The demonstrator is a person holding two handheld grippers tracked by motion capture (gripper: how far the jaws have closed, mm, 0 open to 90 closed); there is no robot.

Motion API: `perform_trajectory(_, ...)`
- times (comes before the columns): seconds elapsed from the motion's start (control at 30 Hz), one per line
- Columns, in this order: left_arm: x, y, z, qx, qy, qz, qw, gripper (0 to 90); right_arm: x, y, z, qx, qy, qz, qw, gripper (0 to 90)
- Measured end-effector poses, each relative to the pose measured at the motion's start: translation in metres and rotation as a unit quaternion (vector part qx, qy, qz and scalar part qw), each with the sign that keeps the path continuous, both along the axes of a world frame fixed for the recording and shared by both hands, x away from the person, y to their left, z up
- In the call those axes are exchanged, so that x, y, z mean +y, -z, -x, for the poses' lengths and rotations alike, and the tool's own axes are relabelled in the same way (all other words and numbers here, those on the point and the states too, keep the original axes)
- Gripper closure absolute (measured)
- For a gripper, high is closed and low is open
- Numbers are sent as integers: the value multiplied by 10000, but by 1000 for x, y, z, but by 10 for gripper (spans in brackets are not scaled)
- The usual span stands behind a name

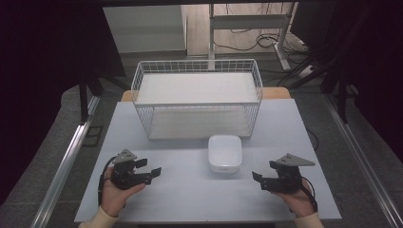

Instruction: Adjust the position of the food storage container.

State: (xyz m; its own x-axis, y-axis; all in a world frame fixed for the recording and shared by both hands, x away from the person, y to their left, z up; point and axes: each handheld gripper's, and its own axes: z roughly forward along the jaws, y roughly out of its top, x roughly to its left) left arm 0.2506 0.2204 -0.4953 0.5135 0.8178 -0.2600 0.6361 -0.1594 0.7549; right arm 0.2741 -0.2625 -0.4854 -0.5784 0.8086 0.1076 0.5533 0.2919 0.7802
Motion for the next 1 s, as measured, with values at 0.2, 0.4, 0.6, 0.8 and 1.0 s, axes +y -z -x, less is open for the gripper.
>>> perform_trajectory(0.2,-2,0,2,-22,31,-26,10000,268,-1,-2,1,53,37,-39,10000,205)
perform_trajectory(0.4,-2,0,2,-13,47,-29,10000,268,1,-2,2,95,-46,-44,9999,220)
perform_trajectory(0.6,-1,0,2,-1,43,-17,10000,267,0,-2,1,92,-45,-44,9999,230)
perform_trajectory(0.8,0,-1,2,6,21,15,10000,267,3,-5,0,65,-64,16,10000,254)
perform_trajectory(1.0,1,0,1,43,59,24,10000,267,5,-12,-5,88,-72,-16,9999,278)
